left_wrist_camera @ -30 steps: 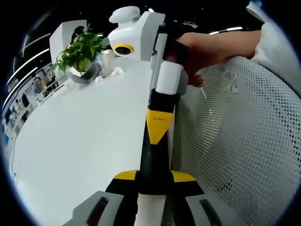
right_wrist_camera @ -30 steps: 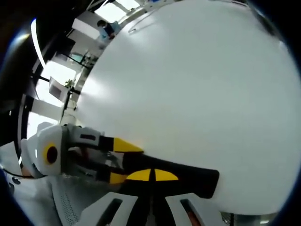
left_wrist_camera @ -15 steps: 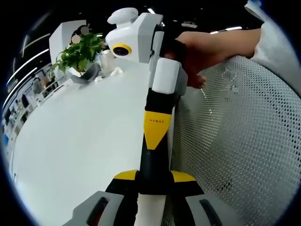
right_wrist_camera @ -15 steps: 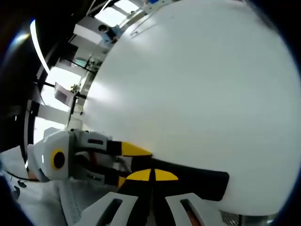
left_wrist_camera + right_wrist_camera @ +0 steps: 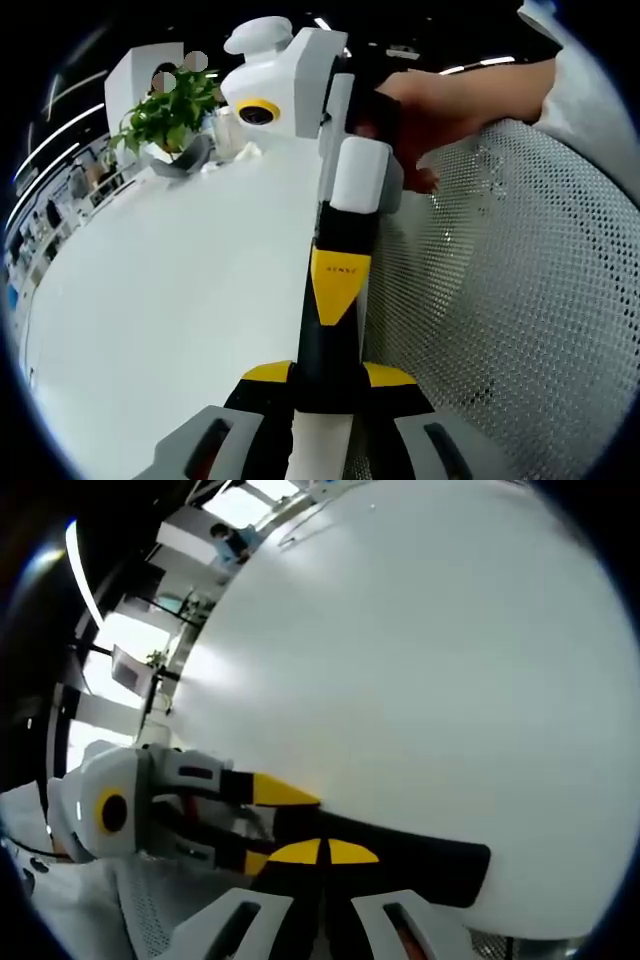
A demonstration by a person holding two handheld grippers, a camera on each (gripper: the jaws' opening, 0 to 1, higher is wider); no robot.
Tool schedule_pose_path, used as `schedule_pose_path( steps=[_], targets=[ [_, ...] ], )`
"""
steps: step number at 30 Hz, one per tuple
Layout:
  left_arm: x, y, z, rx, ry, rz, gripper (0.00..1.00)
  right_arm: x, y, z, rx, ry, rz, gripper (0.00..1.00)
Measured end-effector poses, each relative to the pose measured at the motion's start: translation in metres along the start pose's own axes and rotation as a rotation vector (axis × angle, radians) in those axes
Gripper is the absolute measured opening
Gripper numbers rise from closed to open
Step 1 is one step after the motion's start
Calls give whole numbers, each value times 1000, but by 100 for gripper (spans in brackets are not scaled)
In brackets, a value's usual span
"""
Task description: Press the specified remote control buttons in sequence, fully releasing each button before pressing the next.
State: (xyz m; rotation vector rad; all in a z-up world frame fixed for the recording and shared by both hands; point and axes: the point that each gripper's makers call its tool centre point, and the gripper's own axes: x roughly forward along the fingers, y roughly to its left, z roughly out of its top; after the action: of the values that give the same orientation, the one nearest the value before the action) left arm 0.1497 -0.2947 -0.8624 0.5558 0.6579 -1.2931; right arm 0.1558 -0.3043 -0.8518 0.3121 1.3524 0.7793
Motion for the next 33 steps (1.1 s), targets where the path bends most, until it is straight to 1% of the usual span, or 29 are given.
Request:
schedule_pose_path(
  steps=[7, 12, 17, 22, 33],
  targets=[
    [-1, 0, 0, -4, 0, -1, 25, 1, -1, 0, -38, -6, -19, 0],
    [-1, 0, 0, -4, -1, -1, 25, 0, -1, 0, -21, -6, -6, 0],
    [-1, 0, 0, -4, -2, 0, 25, 1, 0, 0, -37, -5, -13, 0],
    [-1, 0, 0, -2, -3, 0, 25, 1, 0, 0, -18, -5, -4, 0],
    [-1, 0, 0, 0, -2, -1, 25, 1, 0, 0, -13, -6, -3, 0]
  ],
)
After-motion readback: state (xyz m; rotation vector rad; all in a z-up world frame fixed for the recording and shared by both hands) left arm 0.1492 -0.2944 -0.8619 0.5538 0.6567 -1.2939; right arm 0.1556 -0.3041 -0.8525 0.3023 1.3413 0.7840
